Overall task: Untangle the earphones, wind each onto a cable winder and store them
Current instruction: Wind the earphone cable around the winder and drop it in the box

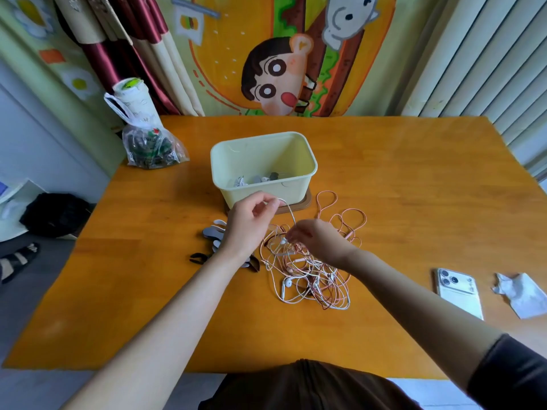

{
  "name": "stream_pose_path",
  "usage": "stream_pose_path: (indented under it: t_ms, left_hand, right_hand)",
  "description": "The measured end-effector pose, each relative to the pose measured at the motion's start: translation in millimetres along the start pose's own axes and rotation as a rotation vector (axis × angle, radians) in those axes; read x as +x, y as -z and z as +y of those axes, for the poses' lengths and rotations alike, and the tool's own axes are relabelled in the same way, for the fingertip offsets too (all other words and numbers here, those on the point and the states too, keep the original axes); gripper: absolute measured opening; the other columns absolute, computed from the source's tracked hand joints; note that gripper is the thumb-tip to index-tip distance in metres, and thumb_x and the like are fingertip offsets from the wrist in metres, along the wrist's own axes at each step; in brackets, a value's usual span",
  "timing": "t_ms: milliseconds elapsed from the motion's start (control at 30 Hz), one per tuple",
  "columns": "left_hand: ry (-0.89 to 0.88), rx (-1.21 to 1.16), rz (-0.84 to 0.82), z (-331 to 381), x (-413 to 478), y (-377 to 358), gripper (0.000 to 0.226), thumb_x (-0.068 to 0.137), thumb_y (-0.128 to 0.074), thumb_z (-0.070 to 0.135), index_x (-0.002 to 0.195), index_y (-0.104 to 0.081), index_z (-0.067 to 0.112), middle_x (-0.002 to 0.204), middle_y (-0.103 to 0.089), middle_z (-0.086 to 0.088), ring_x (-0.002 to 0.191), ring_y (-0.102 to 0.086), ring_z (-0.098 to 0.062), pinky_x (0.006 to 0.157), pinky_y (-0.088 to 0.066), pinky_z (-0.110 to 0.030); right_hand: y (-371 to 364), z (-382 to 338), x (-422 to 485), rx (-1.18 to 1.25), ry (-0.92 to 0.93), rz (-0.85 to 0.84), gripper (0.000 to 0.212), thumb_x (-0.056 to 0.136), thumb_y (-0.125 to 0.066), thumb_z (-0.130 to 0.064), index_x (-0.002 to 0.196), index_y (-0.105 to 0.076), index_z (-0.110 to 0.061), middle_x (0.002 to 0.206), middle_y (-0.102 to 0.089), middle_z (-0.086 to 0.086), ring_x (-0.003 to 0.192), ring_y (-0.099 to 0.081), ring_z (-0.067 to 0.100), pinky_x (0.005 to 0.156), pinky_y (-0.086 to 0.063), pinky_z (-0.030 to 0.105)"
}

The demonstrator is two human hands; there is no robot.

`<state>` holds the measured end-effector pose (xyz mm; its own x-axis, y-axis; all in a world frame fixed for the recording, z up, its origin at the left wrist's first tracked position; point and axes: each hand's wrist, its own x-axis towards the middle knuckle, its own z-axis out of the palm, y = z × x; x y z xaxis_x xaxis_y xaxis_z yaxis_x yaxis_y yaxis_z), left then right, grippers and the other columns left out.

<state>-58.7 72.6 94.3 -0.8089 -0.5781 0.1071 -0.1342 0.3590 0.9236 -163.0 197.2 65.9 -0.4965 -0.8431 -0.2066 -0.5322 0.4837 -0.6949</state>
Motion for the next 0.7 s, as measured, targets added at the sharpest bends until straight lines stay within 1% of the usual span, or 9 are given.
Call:
stream_pose_path:
  t_ms: [67, 133, 200, 267, 333, 433, 533, 600, 700]
  left_hand:
    - [0.059, -0.041, 0.043, -4, -1, 5, 0.018, 0.097, -0.052, 0.014, 0.089, -0.066, 0.021, 0.082, -0.063, 0.018, 0.075, -0.058, 0.005, 0.068, -0.043, -0.007]
    - [0.130, -0.047, 0.054, -13, -3, 7, 0.018, 0.098, -0.050, 0.016, 0.089, -0.064, 0.022, 0.077, -0.062, 0.020, 0.069, -0.061, -0.003, 0.071, -0.050, -0.020]
    - [0.172, -0.013, 0.031, -23, -7, 7, 0.016, 0.099, -0.050, 0.018, 0.092, -0.064, 0.020, 0.069, -0.060, 0.016, 0.056, -0.058, -0.003, 0.070, -0.052, -0.032]
    - [0.188, 0.019, -0.004, -31, -11, 3, 0.015, 0.099, -0.049, 0.018, 0.093, -0.064, 0.017, 0.073, -0.059, 0.010, 0.053, -0.054, -0.003, 0.066, -0.052, -0.033]
    - [0.205, 0.023, -0.025, -35, -14, -2, 0.018, 0.099, -0.047, 0.017, 0.090, -0.062, 0.015, 0.068, -0.054, 0.010, 0.055, -0.051, -0.004, 0.063, -0.051, -0.029]
    - [0.257, 0.011, -0.075, -39, -18, -10, 0.028, 0.101, -0.044, 0.018, 0.077, -0.058, 0.016, 0.053, -0.047, 0.011, 0.052, -0.049, -0.002, 0.064, -0.046, -0.027]
    - [0.299, 0.038, -0.153, -42, -20, -20, 0.029, 0.102, -0.043, 0.021, 0.076, -0.056, 0.014, 0.063, -0.052, 0.002, 0.065, -0.052, -0.012, 0.069, -0.040, -0.029]
    - [0.305, 0.031, -0.169, -43, -20, -25, 0.029, 0.102, -0.041, 0.019, 0.077, -0.056, 0.013, 0.069, -0.054, -0.001, 0.073, -0.053, -0.015, 0.074, -0.041, -0.028]
    - [0.279, -0.053, -0.097, -38, -18, -23, 0.028, 0.102, -0.041, 0.019, 0.081, -0.058, 0.014, 0.061, -0.053, 0.000, 0.068, -0.056, -0.017, 0.078, -0.047, -0.030]
  right_hand:
    - [5, 5, -1, 0.061, -0.035, 0.009, 0.023, 0.099, -0.044, -0.011, 0.098, -0.066, -0.005, 0.097, -0.071, 0.009, 0.078, -0.064, 0.007, 0.077, -0.049, 0.016]
    - [13, 6, -1, 0.151, -0.050, 0.089, 0.022, 0.099, -0.043, -0.009, 0.093, -0.064, -0.007, 0.085, -0.071, 0.010, 0.069, -0.064, 0.006, 0.073, -0.052, 0.017]
    - [25, 1, 0, 0.262, -0.042, 0.190, 0.023, 0.099, -0.041, -0.007, 0.090, -0.062, -0.006, 0.071, -0.066, 0.005, 0.062, -0.063, 0.011, 0.072, -0.056, 0.027]
    - [40, -5, 2, 0.264, -0.010, 0.291, 0.024, 0.099, -0.041, -0.007, 0.092, -0.063, -0.005, 0.063, -0.060, -0.001, 0.052, -0.058, 0.004, 0.062, -0.053, 0.021]
    - [55, -12, 5, 0.208, 0.039, 0.370, 0.024, 0.099, -0.042, -0.007, 0.093, -0.066, -0.007, 0.060, -0.057, -0.007, 0.043, -0.052, 0.000, 0.051, -0.046, 0.014]
    - [70, -23, 4, 0.122, 0.121, 0.422, 0.025, 0.097, -0.044, -0.008, 0.090, -0.068, -0.012, 0.061, -0.055, -0.013, 0.044, -0.048, -0.002, 0.048, -0.035, 0.010]
    - [75, -32, 3, 0.098, 0.168, 0.475, 0.026, 0.098, -0.044, -0.008, 0.090, -0.069, -0.010, 0.064, -0.056, -0.014, 0.051, -0.049, -0.005, 0.051, -0.034, 0.009]
    - [77, -38, 2, 0.099, 0.190, 0.516, 0.026, 0.098, -0.044, -0.009, 0.090, -0.068, -0.009, 0.065, -0.056, -0.015, 0.054, -0.050, -0.009, 0.053, -0.034, 0.007]
    - [78, -38, 0, 0.074, 0.195, 0.556, 0.024, 0.099, -0.043, -0.011, 0.092, -0.066, -0.013, 0.067, -0.057, -0.015, 0.055, -0.051, -0.011, 0.054, -0.034, 0.005]
